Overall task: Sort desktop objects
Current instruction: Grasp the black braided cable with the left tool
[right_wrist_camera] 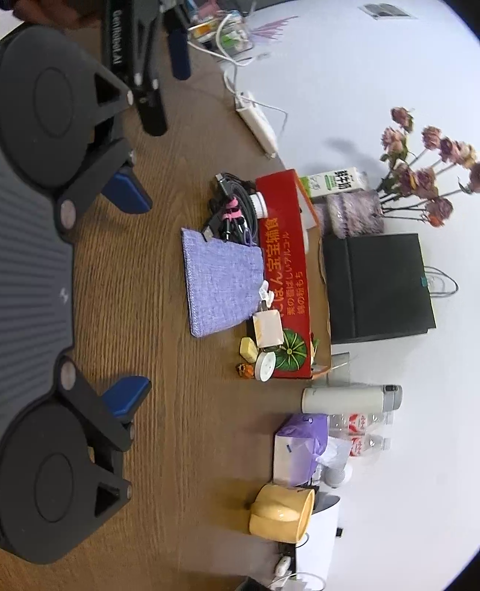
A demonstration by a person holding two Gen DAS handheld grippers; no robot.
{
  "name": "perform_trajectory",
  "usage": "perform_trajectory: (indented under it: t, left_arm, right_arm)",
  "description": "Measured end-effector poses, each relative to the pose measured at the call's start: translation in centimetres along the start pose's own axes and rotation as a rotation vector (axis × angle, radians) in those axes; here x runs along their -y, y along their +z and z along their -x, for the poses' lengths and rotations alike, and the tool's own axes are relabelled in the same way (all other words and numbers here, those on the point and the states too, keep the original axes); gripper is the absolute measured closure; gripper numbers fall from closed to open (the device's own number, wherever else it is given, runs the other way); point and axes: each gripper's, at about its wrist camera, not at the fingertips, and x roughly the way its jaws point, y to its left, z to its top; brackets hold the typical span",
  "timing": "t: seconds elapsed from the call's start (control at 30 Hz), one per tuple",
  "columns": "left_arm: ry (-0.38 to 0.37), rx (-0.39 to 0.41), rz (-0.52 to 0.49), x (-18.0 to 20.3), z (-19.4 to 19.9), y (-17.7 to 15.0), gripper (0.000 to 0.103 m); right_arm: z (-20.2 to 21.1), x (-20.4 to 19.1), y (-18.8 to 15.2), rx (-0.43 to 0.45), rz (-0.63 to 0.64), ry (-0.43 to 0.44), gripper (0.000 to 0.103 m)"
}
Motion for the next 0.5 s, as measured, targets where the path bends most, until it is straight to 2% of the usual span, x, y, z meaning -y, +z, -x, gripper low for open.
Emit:
perform_trajectory:
  t: [0.13, 0.27, 0.33, 0.37, 0.4, 0.47, 0.5]
  left_arm:
    - [-0.017, -0.001, 0.002, -0.2, -0.1, 0.1, 0.003]
    - [-0.094, 0.084, -0.098, 0.1, -1.0, 2.8, 0.009]
    - [-0.149, 0.097, -0.15, 0.3, -2.8, 4.8, 0.018]
    - [-0.187, 0.079, -0.148, 0.2, -4.2, 5.7, 0.028]
    - [-0.226, 0.037, -0.131, -0.1, -5.8, 6.5, 0.043]
    - [-0.271, -0.061, -0.092, -0.5, -8.9, 7.8, 0.063]
    - [-0.278, -0.099, -0.079, -0.7, -10.5, 8.3, 0.067]
  right_arm:
    - [-0.2, 0.1, 0.2, -0.002, 0.005, 0.004, 0.009]
    - [-1.1, 0.7, 1.9, -0.026, 0.0, 0.009, 0.009]
    - [-2.1, 1.0, 3.6, -0.028, 0.013, -0.012, 0.015]
    - [-2.4, 1.2, 4.6, -0.015, 0.022, -0.024, 0.018]
    - [-2.9, 1.4, 5.5, 0.001, 0.031, -0.031, 0.018]
    - [-4.2, 1.9, 7.4, 0.018, 0.042, -0.048, 0.019]
    - [-4.8, 2.1, 8.2, 0.018, 0.042, -0.056, 0.02]
